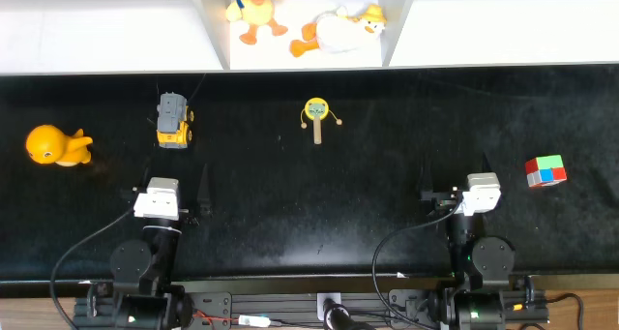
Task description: Store Toys
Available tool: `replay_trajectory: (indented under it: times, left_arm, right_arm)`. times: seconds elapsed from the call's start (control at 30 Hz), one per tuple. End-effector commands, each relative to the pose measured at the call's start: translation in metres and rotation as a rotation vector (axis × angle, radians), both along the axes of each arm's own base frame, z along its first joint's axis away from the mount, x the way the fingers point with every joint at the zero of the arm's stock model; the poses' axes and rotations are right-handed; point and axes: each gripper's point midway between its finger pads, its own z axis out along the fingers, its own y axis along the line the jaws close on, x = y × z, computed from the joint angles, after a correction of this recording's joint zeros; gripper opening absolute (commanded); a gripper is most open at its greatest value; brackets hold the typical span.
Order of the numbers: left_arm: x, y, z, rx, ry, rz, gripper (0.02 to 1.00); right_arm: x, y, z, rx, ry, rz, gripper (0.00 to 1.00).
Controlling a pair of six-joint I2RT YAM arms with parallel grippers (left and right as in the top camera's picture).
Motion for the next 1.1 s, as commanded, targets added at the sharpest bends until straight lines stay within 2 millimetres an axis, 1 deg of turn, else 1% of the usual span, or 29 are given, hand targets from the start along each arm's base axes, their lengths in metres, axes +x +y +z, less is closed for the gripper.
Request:
replay_trajectory:
  times: [0.03, 0.33, 0.47, 0.5, 0.57, 0.7, 0.8, 0.87, 0.9, 1.03, 1.1]
  left_arm:
    - [0.0, 0.001, 0.0, -0.007, -0.004, 0.007, 0.998]
    - [0.0, 0.001, 0.0, -0.008, -0.005, 0.004, 0.998]
    - [-0.004, 0.001, 0.025, -0.072, 0.002, 0.006, 0.996]
    - [-0.006, 0.001, 0.029, -0.074, 0.024, 0.007, 0.998]
    - [-0.012, 0.008, 0.039, -0.114, 0.146, 0.06, 0.998]
    - [-0.017, 0.019, 0.046, -0.109, 0.32, 0.128, 0.996]
    - [-0.016, 0.031, 0.047, -0.092, 0.455, 0.179, 0.993]
    - [-0.011, 0.034, 0.047, -0.064, 0.522, 0.169, 0.993]
    - [0.005, 0.043, 0.044, -0.046, 0.59, 0.15, 0.993]
    - [0.028, 0.063, 0.047, -0.071, 0.611, 0.123, 0.993]
    - [0.035, 0.084, 0.046, -0.099, 0.628, 0.15, 0.993]
  right_arm:
    - [0.0, -0.002, -0.003, 0.004, -0.001, -0.009, 0.993]
    - [0.0, -0.002, -0.003, 0.003, -0.001, -0.009, 0.996]
    - [0.0, -0.002, -0.003, 0.004, -0.001, -0.009, 1.0]
    - [0.0, -0.002, -0.003, 0.004, -0.001, -0.009, 0.993]
    - [0.0, -0.002, -0.003, 0.004, -0.001, -0.009, 0.996]
    - [0.0, -0.002, -0.003, 0.004, -0.001, -0.009, 0.996]
    - [0.0, -0.002, -0.003, 0.004, -0.001, -0.009, 0.996]
    - [0.0, -0.002, -0.003, 0.003, -0.001, -0.009, 0.996]
    - [0.0, -0.002, -0.003, 0.004, -0.001, -0.009, 0.996]
    - [0.0, -0.002, -0.003, 0.004, -0.001, -0.009, 0.996]
    - [0.0, -0.002, -0.003, 0.004, -0.001, -0.009, 0.996]
